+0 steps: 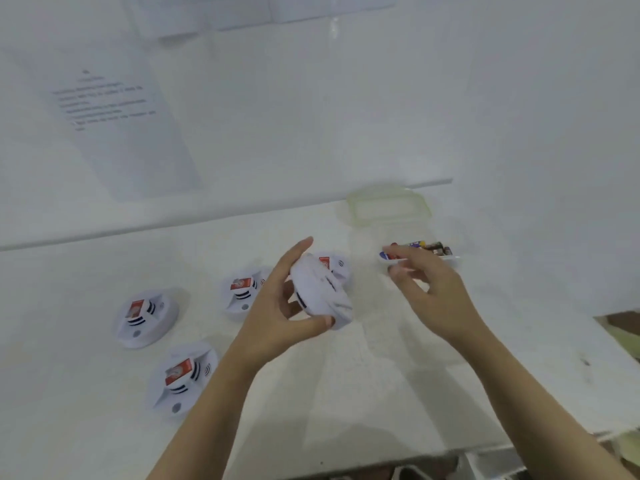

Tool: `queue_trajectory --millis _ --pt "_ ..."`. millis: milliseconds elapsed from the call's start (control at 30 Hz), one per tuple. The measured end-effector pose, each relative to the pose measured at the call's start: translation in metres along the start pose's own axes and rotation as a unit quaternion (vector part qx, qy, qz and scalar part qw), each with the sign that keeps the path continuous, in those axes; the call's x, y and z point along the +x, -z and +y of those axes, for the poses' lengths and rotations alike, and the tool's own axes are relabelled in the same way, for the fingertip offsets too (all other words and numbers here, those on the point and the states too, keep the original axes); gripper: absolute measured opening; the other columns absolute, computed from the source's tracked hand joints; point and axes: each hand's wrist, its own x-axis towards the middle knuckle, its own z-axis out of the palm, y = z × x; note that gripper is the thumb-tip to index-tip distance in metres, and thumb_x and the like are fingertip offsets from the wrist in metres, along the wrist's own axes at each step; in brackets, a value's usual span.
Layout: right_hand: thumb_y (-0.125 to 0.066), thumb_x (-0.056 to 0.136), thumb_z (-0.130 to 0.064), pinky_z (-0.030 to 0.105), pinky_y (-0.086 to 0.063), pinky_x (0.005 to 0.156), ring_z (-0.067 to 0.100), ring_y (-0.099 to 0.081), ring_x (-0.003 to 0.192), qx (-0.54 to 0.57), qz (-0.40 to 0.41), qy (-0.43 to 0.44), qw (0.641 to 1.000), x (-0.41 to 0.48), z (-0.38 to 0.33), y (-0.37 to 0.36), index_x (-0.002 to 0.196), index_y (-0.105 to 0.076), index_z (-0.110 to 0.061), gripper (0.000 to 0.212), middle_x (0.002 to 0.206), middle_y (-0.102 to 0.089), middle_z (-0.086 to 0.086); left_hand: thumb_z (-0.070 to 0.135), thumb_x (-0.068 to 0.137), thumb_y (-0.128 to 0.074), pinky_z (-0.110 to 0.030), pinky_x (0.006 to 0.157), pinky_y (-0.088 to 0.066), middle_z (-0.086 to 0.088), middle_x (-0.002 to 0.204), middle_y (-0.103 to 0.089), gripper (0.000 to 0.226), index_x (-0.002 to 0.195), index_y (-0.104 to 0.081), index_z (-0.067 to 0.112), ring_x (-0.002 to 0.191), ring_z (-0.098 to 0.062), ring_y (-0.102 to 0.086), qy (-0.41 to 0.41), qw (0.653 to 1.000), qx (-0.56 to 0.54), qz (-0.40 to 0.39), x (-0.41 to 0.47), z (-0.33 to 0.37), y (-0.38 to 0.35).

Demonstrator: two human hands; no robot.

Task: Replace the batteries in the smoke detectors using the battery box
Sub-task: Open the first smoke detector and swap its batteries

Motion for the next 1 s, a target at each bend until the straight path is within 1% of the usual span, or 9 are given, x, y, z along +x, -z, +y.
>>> queue_trajectory --millis 67,133,200,400,600,733,800,900,1000 --pt "-0.051 0.095 -0.026 0.024 -0.05 0.091 0.013 -0.064 0.101 0.13 -0.062 -0.092 0.985 -0.009 -0.018 -0.011 0.116 -0.056 -0.043 0.027 0.119 -0.061 0.0 0.023 0.058 -0.081 -0.046 0.093 -0.054 0.0 0.134 -0.054 0.087 0.136 -0.043 0.035 0.119 -0.018 -0.059 -0.015 0.999 -0.031 0.018 -0.002 0.0 -0.003" --pt "-0.046 0.097 -0.029 0.03 -0.055 0.083 0.026 -0.068 0.095 0.263 -0.138 -0.166 0.94 -0.018 -0.032 -0.017 0.127 -0.05 -0.042 0.033 0.117 -0.063 0.008 0.021 0.057 -0.082 -0.048 0.092 -0.054 -0.006 0.135 -0.051 0.087 0.135 -0.043 0.027 0.12 -0.02 -0.057 -0.024 0.998 -0.054 0.024 -0.006 0.0 -0.004" --pt "-0.047 0.097 -0.021 0.033 -0.056 0.075 0.032 -0.067 0.086 0.341 -0.171 -0.182 0.906 -0.026 -0.038 -0.021 0.132 -0.047 -0.037 0.039 0.114 -0.065 0.012 0.019 0.059 -0.082 -0.049 0.097 -0.051 -0.007 0.138 -0.049 0.088 0.137 -0.04 0.025 0.124 -0.022 -0.054 -0.026 0.998 -0.059 0.015 -0.009 -0.003 -0.004" --pt "-0.061 0.087 -0.006 0.031 -0.056 0.072 0.02 -0.068 0.09 0.304 -0.143 -0.141 0.931 -0.039 -0.037 -0.025 0.126 -0.055 -0.036 0.049 0.115 -0.06 0.017 0.028 0.064 -0.08 -0.04 0.109 -0.041 0.005 0.146 -0.044 0.095 0.145 -0.032 0.027 0.135 -0.013 -0.043 -0.007 1.0 -0.018 -0.018 -0.019 -0.021 -0.001" --pt "-0.067 0.079 0.001 0.034 -0.056 0.075 0.024 -0.064 0.106 0.369 -0.148 -0.149 0.906 -0.05 -0.027 -0.03 0.126 -0.055 -0.036 0.06 0.129 -0.053 0.006 0.028 0.065 -0.08 -0.026 0.106 -0.042 0.009 0.145 -0.045 0.091 0.143 -0.034 0.023 0.134 -0.008 -0.043 -0.025 1.0 -0.004 -0.007 -0.025 -0.026 -0.008" --pt "-0.069 0.074 -0.004 0.033 -0.055 0.074 0.023 -0.066 0.102 0.358 -0.183 -0.136 0.906 -0.054 -0.025 -0.032 0.127 -0.053 -0.039 0.066 0.133 -0.052 -0.003 0.028 0.055 -0.089 -0.018 0.101 -0.043 0.029 0.137 -0.046 0.101 0.137 -0.032 0.045 0.131 0.002 -0.043 -0.033 0.998 0.05 -0.022 -0.025 -0.024 -0.015" --pt "-0.07 0.073 -0.004 0.03 -0.054 0.072 0.018 -0.066 0.101 0.337 -0.194 -0.132 0.912 -0.054 -0.025 -0.032 0.127 -0.053 -0.041 0.067 0.131 -0.053 -0.006 0.026 0.047 -0.093 -0.02 0.1 -0.046 0.037 0.132 -0.045 0.111 0.135 -0.028 0.05 0.128 0.008 -0.042 -0.027 0.997 0.061 -0.027 -0.024 -0.025 -0.017" --pt "-0.072 0.071 -0.005 0.033 -0.055 0.074 0.017 -0.062 0.108 0.314 -0.202 -0.129 0.919 -0.052 -0.026 -0.03 0.125 -0.054 -0.039 0.066 0.129 -0.054 -0.01 0.03 0.043 -0.095 -0.029 0.101 -0.048 0.033 0.135 -0.044 0.12 0.142 -0.027 0.042 0.13 0.005 -0.041 -0.02 0.997 0.071 -0.021 -0.022 -0.026 -0.019" --pt "-0.073 0.068 -0.003 0.038 -0.055 0.072 0.02 -0.059 0.11 0.285 -0.217 -0.127 0.925 -0.046 -0.027 -0.025 0.121 -0.054 -0.034 0.064 0.128 -0.052 -0.007 0.03 0.046 -0.095 -0.02 0.096 -0.049 0.031 0.131 -0.049 0.111 0.14 -0.036 0.037 0.126 0.005 -0.046 -0.033 0.996 0.083 -0.003 -0.021 -0.024 -0.021"
